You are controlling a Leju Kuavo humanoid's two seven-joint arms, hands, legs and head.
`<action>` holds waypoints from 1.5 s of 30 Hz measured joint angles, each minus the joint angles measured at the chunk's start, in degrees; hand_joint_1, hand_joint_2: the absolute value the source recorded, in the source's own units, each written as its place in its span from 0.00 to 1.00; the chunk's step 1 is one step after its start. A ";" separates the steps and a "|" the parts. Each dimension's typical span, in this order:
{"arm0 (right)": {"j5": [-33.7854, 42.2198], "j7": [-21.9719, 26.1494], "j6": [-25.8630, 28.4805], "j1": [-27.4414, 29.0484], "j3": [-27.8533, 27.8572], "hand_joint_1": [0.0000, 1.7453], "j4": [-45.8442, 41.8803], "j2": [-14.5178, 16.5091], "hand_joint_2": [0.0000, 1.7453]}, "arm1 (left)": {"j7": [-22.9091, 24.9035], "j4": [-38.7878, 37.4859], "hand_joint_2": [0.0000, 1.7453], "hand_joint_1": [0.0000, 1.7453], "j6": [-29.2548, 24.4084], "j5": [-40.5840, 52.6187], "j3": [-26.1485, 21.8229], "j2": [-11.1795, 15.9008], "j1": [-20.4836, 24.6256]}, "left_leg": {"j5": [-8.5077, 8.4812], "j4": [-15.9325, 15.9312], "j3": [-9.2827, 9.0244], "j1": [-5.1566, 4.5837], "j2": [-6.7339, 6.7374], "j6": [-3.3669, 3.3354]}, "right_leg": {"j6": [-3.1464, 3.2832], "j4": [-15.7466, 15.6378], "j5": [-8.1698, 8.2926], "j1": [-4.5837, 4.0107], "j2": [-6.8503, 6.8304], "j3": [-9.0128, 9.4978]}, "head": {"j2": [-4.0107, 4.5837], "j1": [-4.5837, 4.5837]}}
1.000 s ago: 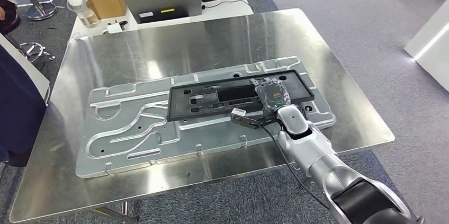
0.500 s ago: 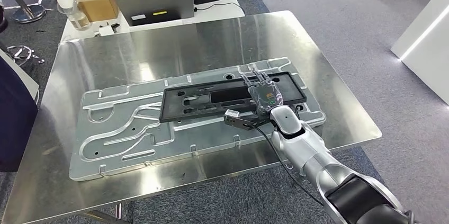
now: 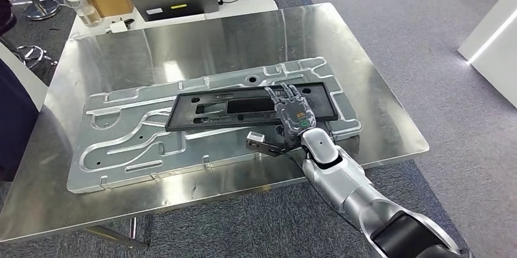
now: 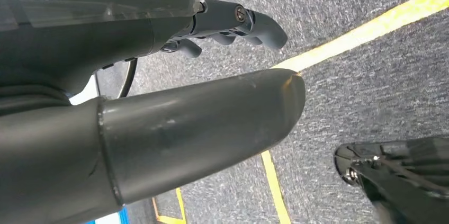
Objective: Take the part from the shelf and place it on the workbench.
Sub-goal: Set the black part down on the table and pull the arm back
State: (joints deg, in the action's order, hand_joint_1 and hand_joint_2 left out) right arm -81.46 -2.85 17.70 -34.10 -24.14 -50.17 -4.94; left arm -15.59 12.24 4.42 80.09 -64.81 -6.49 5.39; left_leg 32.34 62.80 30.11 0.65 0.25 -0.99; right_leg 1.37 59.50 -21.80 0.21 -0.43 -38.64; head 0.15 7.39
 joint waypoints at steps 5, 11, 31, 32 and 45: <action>-0.39 -0.65 -1.45 1.50 -0.62 0.00 -3.97 0.34 1.00 | 0.02 0.00 0.00 0.00 -0.07 -0.12 -0.04 0.15 0.11 | -3.19 -6.28 -2.22 -0.95 0.66 -1.54 | -1.53 -1.10 2.18 0.44 0.24 -0.43 | 0.00 -0.01; -0.79 -0.13 -1.90 2.15 -1.81 0.00 -6.36 0.44 1.00 | 0.05 0.00 0.00 0.00 -0.04 -0.12 -0.07 0.03 0.30 | -8.21 -7.57 1.80 -0.48 0.77 -1.81 | -2.89 13.34 -9.89 0.85 0.41 -3.77 | 0.00 0.00; 1.20 -0.82 -1.24 2.57 -2.86 0.00 -8.79 1.22 0.00 | -0.01 -0.04 0.00 0.00 -0.07 -0.31 -0.09 -0.10 -0.16 | -5.00 -0.17 4.22 0.16 -0.48 1.80 | -0.47 0.01 -5.29 0.89 -0.30 5.02 | 0.00 -0.13; 1.20 -0.82 -1.21 2.52 -2.86 0.00 -8.83 1.27 0.00 | -0.09 -0.04 0.00 0.00 -0.08 -0.35 -0.09 -0.08 -0.13 | -5.51 -2.75 2.71 -0.02 -0.50 1.48 | -0.72 -0.03 -5.15 0.86 -0.34 5.01 | 0.00 -0.14; 0.89 -1.06 -0.85 3.00 -3.08 0.00 -8.56 1.64 0.00 | -0.49 -0.04 0.00 0.00 -0.25 -1.21 -0.56 -0.16 -0.05 | -7.94 -4.06 4.75 -0.46 -0.45 -1.45 | -2.04 8.35 -9.52 0.51 0.33 2.79 | 0.00 -0.10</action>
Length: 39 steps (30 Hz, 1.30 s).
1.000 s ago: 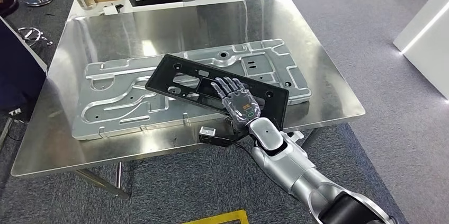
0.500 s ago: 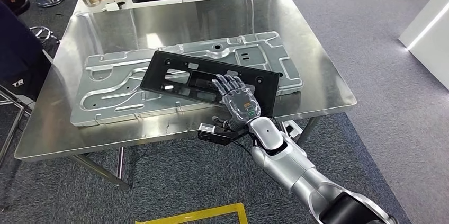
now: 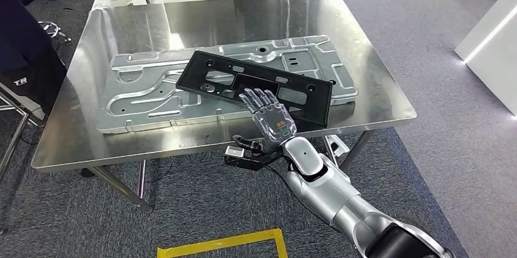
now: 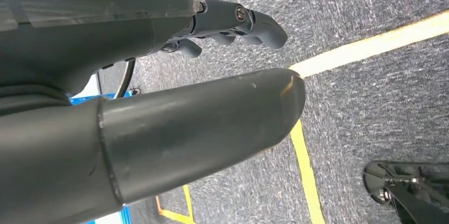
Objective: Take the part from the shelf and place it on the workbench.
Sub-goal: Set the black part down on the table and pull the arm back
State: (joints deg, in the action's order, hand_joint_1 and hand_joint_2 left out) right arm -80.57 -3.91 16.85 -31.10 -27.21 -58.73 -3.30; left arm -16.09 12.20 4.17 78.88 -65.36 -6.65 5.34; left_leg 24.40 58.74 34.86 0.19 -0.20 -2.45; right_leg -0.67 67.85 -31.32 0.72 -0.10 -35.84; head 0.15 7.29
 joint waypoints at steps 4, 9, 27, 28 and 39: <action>-0.15 -0.01 0.19 -0.25 -0.12 0.00 -0.01 0.00 0.00 | -0.01 -0.02 0.00 0.00 0.08 0.01 -0.13 -0.25 0.04 | -0.68 0.63 0.95 -0.19 -0.08 1.07 | 0.78 -8.05 2.93 -0.68 0.06 3.71 | 0.00 -0.02; -0.84 0.03 0.54 -0.50 -0.57 0.00 -0.02 0.25 0.00 | -0.02 -0.04 0.00 0.00 0.31 0.04 -0.32 -0.29 0.00 | 4.06 5.80 3.46 0.06 -0.18 2.91 | 2.13 -9.20 5.67 0.07 -0.34 1.89 | 0.00 -0.06; 0.51 -0.56 -0.61 2.46 -1.62 0.00 -0.61 0.92 0.00 | -0.13 -0.04 0.00 0.00 0.42 -0.69 -0.97 -0.23 0.13 | 0.48 -1.16 -1.48 0.08 0.11 -0.55 | -1.84 5.46 -0.83 0.55 -0.17 -7.48 | 0.00 -0.04; 0.78 -0.75 -0.62 3.01 -1.62 0.00 -0.61 0.94 0.00 | -0.13 -0.04 0.00 0.00 0.42 -0.78 -0.98 -0.24 0.09 | -0.16 -1.02 -0.47 -0.10 0.11 -0.58 | -1.76 7.53 -0.90 0.49 -0.14 -7.17 | 0.00 -0.05; 23.77 9.26 2.67 17.71 2.80 0.00 -2.67 3.74 0.00 | -0.42 -0.05 0.00 0.00 -0.32 -4.70 -3.25 -0.45 -0.03 | 0.06 2.12 4.32 -0.21 -0.12 1.88 | 2.16 -12.18 3.31 -0.56 -1.10 6.82 | 0.00 -0.08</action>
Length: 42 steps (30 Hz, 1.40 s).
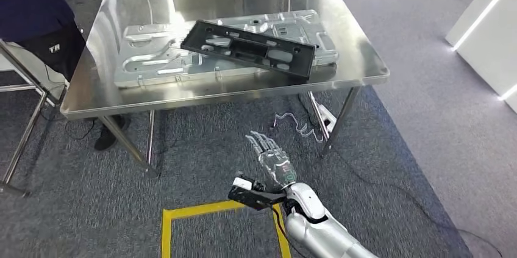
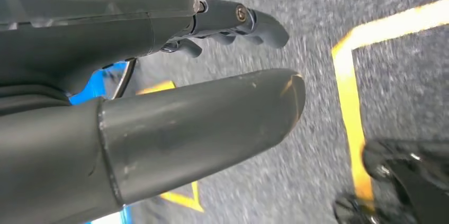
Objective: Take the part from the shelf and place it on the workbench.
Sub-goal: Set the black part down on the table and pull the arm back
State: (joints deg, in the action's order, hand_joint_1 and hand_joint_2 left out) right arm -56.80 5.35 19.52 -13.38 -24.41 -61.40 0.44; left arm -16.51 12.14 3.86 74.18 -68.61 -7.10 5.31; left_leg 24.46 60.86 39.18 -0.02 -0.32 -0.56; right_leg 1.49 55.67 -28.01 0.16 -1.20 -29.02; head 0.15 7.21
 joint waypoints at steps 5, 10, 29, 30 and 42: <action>15.25 10.84 0.33 7.18 6.71 0.00 5.56 2.18 0.00 | -0.29 0.00 0.00 0.00 -1.26 -4.45 -2.99 -0.35 1.98 | 6.58 13.30 0.58 1.14 0.07 1.66 | -0.28 0.67 3.37 0.27 -0.35 -4.71 | 0.00 -0.02; 26.32 18.10 2.75 11.79 19.42 0.00 16.53 2.50 0.00 | -1.82 -0.01 0.00 0.00 -1.27 -3.11 -3.47 -0.35 0.18 | 6.19 -1.98 -12.42 1.23 -0.14 1.56 | -2.14 2.97 5.24 0.60 -0.18 -8.27 | 0.00 -0.02; 32.14 -7.61 -11.56 14.54 46.21 0.00 48.44 4.76 0.00 | -2.32 0.01 0.00 0.00 -3.11 -1.55 -3.83 -0.85 -1.88 | 0.42 -2.57 -4.47 0.22 -2.42 0.06 | -1.36 -0.09 -2.55 0.80 3.00 2.73 | 0.00 -0.02; 32.22 -8.82 -12.47 14.52 46.65 0.00 48.68 5.04 0.00 | -2.17 0.01 0.00 0.00 -3.18 -1.43 -3.84 -0.81 -1.88 | 1.73 -0.88 -3.70 0.23 -2.06 0.32 | -0.92 -0.23 -2.25 0.95 2.34 2.58 | 0.00 -0.06; 32.65 -11.24 -20.63 13.88 50.30 0.00 49.95 7.39 0.00 | -1.08 0.01 0.00 0.00 -3.78 0.57 -3.72 -0.58 -1.98 | 3.70 -3.16 -8.94 -0.16 2.66 -0.33 | -1.56 1.35 -1.87 0.13 -3.98 0.88 | 0.00 -0.14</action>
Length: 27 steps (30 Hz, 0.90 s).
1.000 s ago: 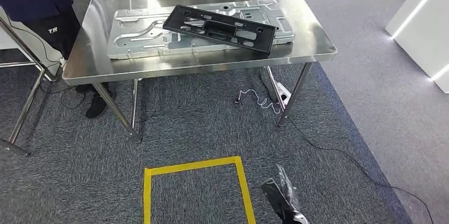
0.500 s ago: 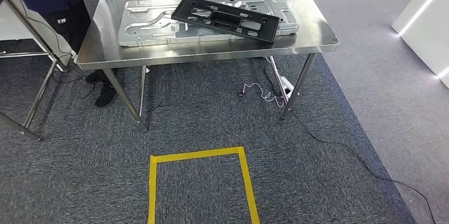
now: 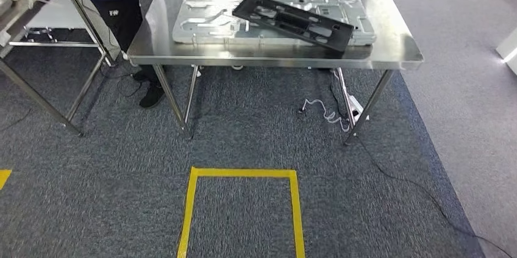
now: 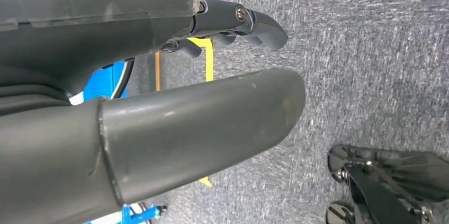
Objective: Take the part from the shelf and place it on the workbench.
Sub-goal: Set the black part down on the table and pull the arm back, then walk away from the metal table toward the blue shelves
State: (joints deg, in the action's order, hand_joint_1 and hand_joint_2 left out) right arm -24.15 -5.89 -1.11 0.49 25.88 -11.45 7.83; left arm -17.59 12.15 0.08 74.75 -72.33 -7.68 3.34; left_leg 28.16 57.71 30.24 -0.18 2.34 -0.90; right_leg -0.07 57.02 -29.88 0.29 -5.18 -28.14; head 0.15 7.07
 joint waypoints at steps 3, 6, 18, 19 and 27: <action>-0.01 0.08 -0.11 -0.41 0.32 0.00 0.05 0.17 0.00 | 0.02 0.00 0.00 0.00 0.00 0.01 0.02 0.03 -0.01 | -0.59 -0.92 0.21 0.54 -1.04 -1.19 | -0.87 1.79 -1.65 0.02 1.26 -0.61 | 0.00 0.02; -0.01 0.09 -0.11 -0.31 0.54 0.00 0.21 0.17 0.00 | 0.02 0.00 0.00 0.00 0.01 0.01 0.05 0.04 0.04 | -1.20 -1.01 0.81 0.61 -2.20 -1.93 | -1.28 11.88 -7.28 0.29 4.51 -5.20 | 0.00 0.03; -1.24 1.12 -1.07 -0.23 0.68 0.00 0.49 0.55 0.00 | 0.07 0.00 0.00 0.00 -0.74 0.93 0.52 -0.07 -0.34 | -0.88 1.87 3.39 0.48 -6.84 0.47 | 0.81 0.48 0.44 0.54 7.21 -0.98 | 0.00 -0.02; -1.60 0.99 -1.08 -0.19 0.70 0.00 0.51 0.61 0.00 | 0.10 0.00 0.00 0.00 -0.94 0.66 0.50 -0.04 -0.32 | 0.53 3.91 4.34 0.52 -5.77 0.77 | 1.16 0.22 0.66 0.68 6.45 -0.96 | 0.00 -0.04; -2.92 -1.08 -1.22 -0.09 0.72 0.00 0.76 0.85 0.00 | 0.56 0.00 0.00 0.00 -2.65 0.81 0.46 0.57 -0.12 | 1.19 4.90 2.55 1.08 -0.26 1.85 | 1.01 0.37 0.52 0.35 0.59 -1.17 | 0.00 -0.09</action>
State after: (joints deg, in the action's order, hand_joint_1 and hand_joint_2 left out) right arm -27.07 -6.97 -2.33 0.40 26.60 -10.69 8.68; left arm -17.03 12.15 -2.57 75.55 -71.87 -7.11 3.22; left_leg 29.35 62.60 32.79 0.90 2.08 0.96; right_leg 0.94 57.39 -29.36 0.64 -4.59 -29.31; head 0.15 6.98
